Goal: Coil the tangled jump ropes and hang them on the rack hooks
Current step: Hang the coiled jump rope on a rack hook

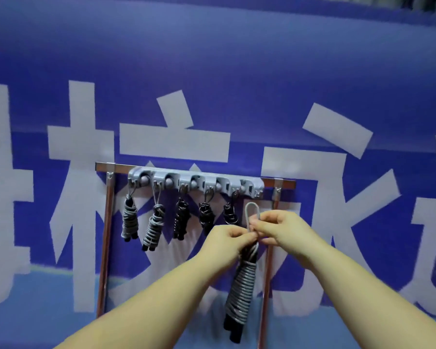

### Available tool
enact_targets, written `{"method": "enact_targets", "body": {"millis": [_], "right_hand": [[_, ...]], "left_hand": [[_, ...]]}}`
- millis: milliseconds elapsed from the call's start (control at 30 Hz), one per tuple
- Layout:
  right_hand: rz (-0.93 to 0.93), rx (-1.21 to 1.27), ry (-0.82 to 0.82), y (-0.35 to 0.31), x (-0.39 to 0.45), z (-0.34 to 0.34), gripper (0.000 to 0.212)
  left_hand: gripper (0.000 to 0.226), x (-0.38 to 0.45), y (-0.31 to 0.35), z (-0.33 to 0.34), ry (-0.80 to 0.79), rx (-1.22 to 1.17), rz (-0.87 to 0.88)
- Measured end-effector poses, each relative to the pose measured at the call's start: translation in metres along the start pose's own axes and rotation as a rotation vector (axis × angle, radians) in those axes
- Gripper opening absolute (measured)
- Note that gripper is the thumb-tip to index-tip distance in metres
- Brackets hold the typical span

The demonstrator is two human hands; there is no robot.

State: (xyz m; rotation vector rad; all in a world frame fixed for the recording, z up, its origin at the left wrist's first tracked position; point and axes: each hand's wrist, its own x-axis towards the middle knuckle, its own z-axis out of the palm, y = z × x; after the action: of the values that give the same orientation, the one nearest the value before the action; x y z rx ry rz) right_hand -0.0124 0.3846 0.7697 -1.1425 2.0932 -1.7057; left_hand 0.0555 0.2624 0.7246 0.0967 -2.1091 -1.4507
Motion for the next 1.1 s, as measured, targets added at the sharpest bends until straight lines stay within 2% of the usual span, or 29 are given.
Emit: {"method": "enact_targets", "body": {"millis": [133,333,633,900,1000,1100], "right_hand": [[-0.012,-0.001,0.091,-0.001,0.026,-0.013,0.014],[-0.005,0.165,0.196,0.018,0.073,-0.029,0.014],[0.08,0.108,0.303,0.064,0.164,-0.046,0.02],[0.186,0.0,0.296,0.098,0.191,-0.047,0.033],[0.198,-0.016,0.268,0.102,0.191,-0.044,0.033],[0.218,0.007,0.248,0.099,0.187,-0.041,0.029]], "left_hand": [[0.02,0.039,0.008,0.005,0.028,-0.014,0.013],[0.023,0.095,-0.009,0.022,0.081,-0.12,-0.059],[0.022,0.181,-0.053,0.041,0.123,-0.196,-0.145],[0.03,0.2,-0.093,0.061,0.145,-0.207,-0.253],[0.026,0.199,-0.099,0.061,0.141,-0.191,-0.244],[0.027,0.195,-0.097,0.053,0.084,-0.059,-0.192]]}}
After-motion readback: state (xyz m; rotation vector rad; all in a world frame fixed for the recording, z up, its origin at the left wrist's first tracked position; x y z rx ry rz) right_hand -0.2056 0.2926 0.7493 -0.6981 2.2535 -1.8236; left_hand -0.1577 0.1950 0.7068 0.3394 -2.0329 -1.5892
